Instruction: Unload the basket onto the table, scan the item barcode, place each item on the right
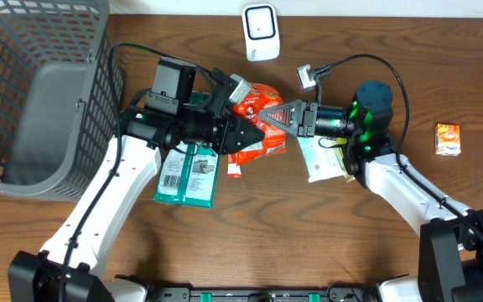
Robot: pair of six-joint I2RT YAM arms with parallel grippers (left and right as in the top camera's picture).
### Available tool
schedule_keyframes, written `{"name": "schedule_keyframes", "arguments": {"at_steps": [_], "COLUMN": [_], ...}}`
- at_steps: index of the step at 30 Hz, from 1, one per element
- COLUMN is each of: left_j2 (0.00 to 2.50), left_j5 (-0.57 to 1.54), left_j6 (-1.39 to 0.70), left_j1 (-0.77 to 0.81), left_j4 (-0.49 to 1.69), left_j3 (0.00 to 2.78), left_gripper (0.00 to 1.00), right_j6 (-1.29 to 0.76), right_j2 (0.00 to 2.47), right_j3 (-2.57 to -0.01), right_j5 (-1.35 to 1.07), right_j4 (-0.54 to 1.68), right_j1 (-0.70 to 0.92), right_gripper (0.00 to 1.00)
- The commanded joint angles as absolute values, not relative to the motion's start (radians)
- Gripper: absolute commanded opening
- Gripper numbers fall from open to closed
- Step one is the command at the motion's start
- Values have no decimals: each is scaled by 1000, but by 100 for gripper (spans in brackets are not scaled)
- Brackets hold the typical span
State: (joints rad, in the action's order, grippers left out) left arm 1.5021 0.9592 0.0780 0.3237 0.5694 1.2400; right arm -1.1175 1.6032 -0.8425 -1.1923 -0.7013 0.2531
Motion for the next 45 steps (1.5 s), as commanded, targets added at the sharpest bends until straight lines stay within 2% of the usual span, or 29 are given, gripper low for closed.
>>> {"name": "schedule_keyframes", "arguments": {"at_steps": [1, 5, 9, 10, 11, 12, 15, 19, 20, 23, 24, 26, 31, 37, 42, 45], "left_j2": [1504, 1504, 1504, 1504, 1504, 1504, 1504, 1504, 1504, 1504, 1502, 1502, 1502, 1502, 1504, 1514], "left_j5": [983, 984, 984, 983, 984, 983, 983, 983, 983, 984, 983, 983, 839, 521, 319, 214], "left_j6": [93, 93, 93, 93, 92, 92, 77, 75, 75, 74, 74, 67, -98, -100, -100, -99], "left_j1": [327, 327, 326, 326, 326, 326, 326, 326, 326, 326, 326, 323, 303, 319, 323, 327], "left_j4": [556, 556, 558, 554, 551, 551, 551, 551, 551, 554, 542, 535, 530, 762, 939, 994], "left_j3": [1250, 1250, 1250, 1250, 1250, 1250, 1250, 1250, 1250, 1250, 1250, 1250, 1267, 1448, 1665, 1789], "left_gripper": [29, 29, 29, 21, 15, 13, 12, 12, 12, 12, 7, 7, 7, 7, 7, 7], "right_j6": [-1097, -1064, -1052, -1037, -1026, -1006, -960, -875, -854, -828, -805, -777, -598, -373, -351, -350], "right_j2": [1582, 1582, 1582, 1582, 1582, 1582, 1582, 1582, 1582, 1582, 1582, 1582, 1582, 1582, 1565, 1546], "right_j3": [-850, -850, -850, -850, -850, -850, -850, -850, -850, -850, -850, -850, -850, -850, -860, -903], "right_j5": [-1175, -1159, -1137, -1131, -1127, -1123, -1115, -1111, -1111, -1112, -1113, -1117, -1088, -833, -646, -440], "right_j4": [-704, -703, -704, -704, -703, -702, -695, -687, -677, -641, -599, -551, -297, 123, 282, 463], "right_j1": [266, 266, 260, 258, 256, 251, 237, 210, 200, 169, 150, 134, 118, 155, 214, 274], "right_gripper": [1, 2, 7, 9, 13, 19, 32, 56, 57, 57, 56, 54, 49, 48, 47, 47]}}
